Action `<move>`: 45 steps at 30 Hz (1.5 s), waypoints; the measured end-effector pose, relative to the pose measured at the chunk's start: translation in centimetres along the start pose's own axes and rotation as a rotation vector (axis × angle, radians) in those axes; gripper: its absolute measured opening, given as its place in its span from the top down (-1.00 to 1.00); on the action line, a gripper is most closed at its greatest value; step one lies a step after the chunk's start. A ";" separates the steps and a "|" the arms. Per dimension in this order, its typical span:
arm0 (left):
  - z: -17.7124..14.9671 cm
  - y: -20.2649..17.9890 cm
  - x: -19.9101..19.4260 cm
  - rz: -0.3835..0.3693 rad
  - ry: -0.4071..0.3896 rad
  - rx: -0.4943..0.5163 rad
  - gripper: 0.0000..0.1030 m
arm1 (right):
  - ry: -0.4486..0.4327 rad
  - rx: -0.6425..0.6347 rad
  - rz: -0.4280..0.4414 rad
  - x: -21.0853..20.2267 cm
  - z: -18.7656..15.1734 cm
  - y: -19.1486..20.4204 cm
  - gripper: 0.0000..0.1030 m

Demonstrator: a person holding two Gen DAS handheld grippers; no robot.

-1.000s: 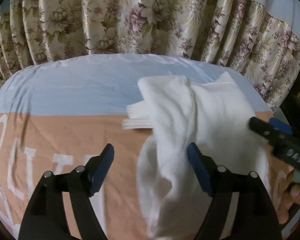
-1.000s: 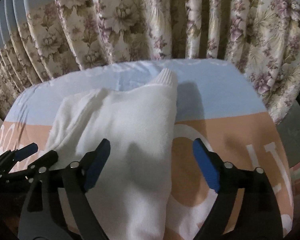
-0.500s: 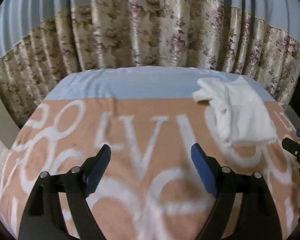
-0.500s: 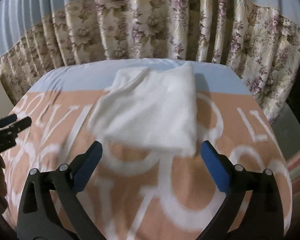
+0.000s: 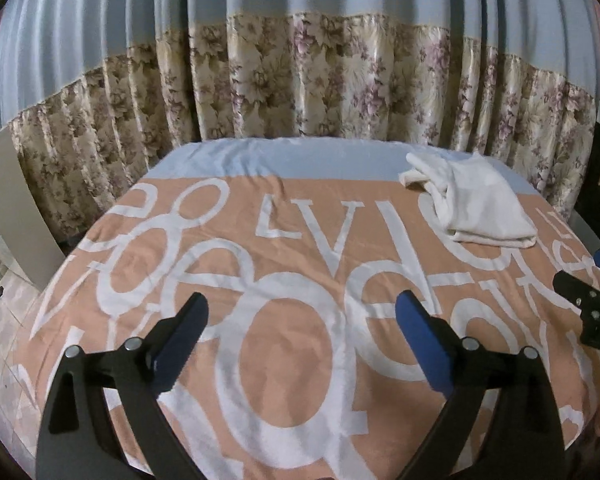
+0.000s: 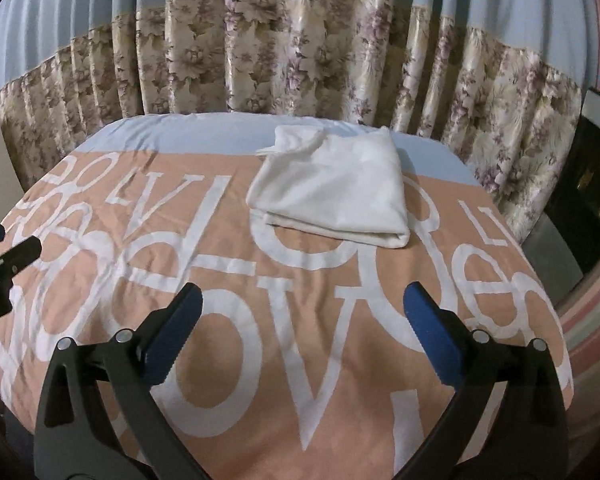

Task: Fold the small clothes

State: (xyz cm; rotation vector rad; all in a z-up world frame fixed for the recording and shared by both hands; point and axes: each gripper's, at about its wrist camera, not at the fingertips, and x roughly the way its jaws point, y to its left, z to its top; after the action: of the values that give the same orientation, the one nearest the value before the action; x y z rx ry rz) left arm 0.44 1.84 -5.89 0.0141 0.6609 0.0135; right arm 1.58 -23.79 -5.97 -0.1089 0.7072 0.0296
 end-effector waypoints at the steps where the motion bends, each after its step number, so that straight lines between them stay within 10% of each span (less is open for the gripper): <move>1: 0.0 0.3 -0.2 -0.002 -0.002 -0.005 -0.85 | -0.001 -0.002 -0.002 -0.2 -0.1 0.2 -0.94; 45: -0.6 1.0 -2.2 -0.020 -0.015 -0.048 -0.95 | -0.054 0.069 -0.005 -1.6 -1.0 1.0 -0.94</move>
State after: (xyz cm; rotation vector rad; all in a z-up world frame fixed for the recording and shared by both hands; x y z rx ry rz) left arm -1.64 2.81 -4.98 -0.0386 0.6451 0.0099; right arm -0.40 -22.88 -5.79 -0.0434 0.6532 0.0029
